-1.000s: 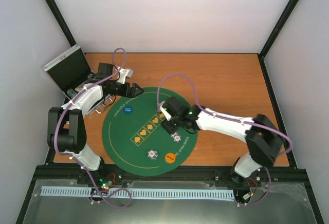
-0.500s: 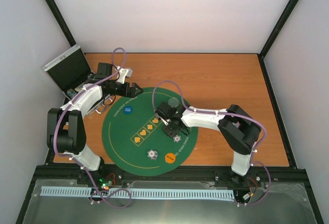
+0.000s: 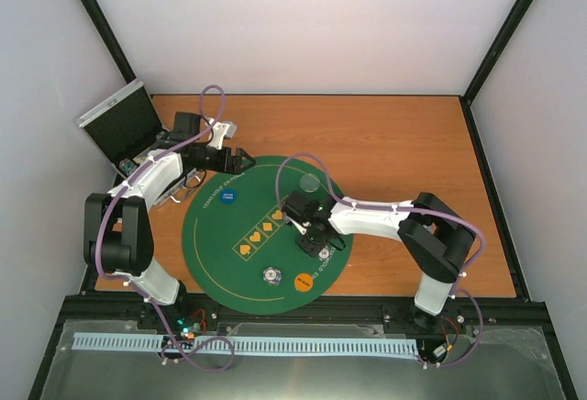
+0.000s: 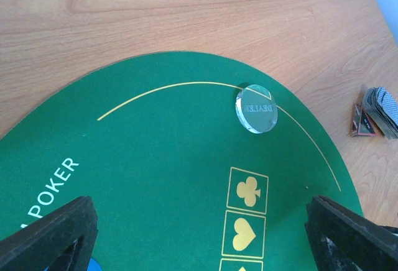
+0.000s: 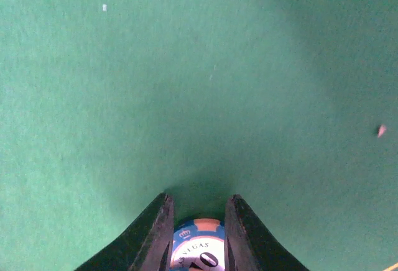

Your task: Distribute texas hold em gaming equipment

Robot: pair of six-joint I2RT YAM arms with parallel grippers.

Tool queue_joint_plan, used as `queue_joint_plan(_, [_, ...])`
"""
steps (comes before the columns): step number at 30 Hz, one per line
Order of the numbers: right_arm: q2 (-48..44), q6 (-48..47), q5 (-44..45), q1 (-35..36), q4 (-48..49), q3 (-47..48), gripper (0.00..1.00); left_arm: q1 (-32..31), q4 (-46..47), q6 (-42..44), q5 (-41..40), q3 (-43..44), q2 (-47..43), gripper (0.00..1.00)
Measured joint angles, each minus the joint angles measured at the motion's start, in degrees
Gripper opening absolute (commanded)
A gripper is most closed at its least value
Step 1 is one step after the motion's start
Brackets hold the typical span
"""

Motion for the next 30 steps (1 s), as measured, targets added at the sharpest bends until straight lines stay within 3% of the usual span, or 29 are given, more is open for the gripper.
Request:
queue_joint_plan(3, [-1.2,0.6,-0.9,0.1,-1.8,-1.1,0.27,0.0,0.0,0.0,0.0,0.0,0.0,0.93])
queue_joint_plan(6, [-1.7,0.8,-1.7,0.1,-2.9,-1.5,0.34,0.0,0.0,0.0,0.0,0.0,0.0,0.92])
queue_joint_plan(9, [-1.8,1.0,-2.2,0.1,-4.2,-1.2,0.49,0.0,0.0,0.0,0.0,0.0,0.0,0.93])
queue_joint_plan(15, [-4.3,3.0,-2.0,0.2,-7.1,1.5,0.63,0.0,0.0,0.1,0.0,0.0,0.0,0.93])
queue_joint_plan(17, [-5.8,4.7,-1.0,0.3,-8.7,1.8,0.75,0.0,0.0,0.2,0.0,0.0,0.0,0.93])
queue_joint_plan(20, [-7.1,8.4,-0.1,0.5,-10.5,0.6,0.83,0.0,0.0,0.4,-0.1,0.0,-0.2,0.93])
queue_joint_plan(25, [-8.5,13.4,-0.1,2.1,-11.0,-4.1,0.78,0.0,0.0,0.6,-0.1,0.0,-0.3,0.93])
queue_joint_plan(30, [-8.2,16.2,0.1,3.8,-10.3,-5.0,0.64,0.0,0.0,0.6,-0.1,0.0,-0.3,0.92])
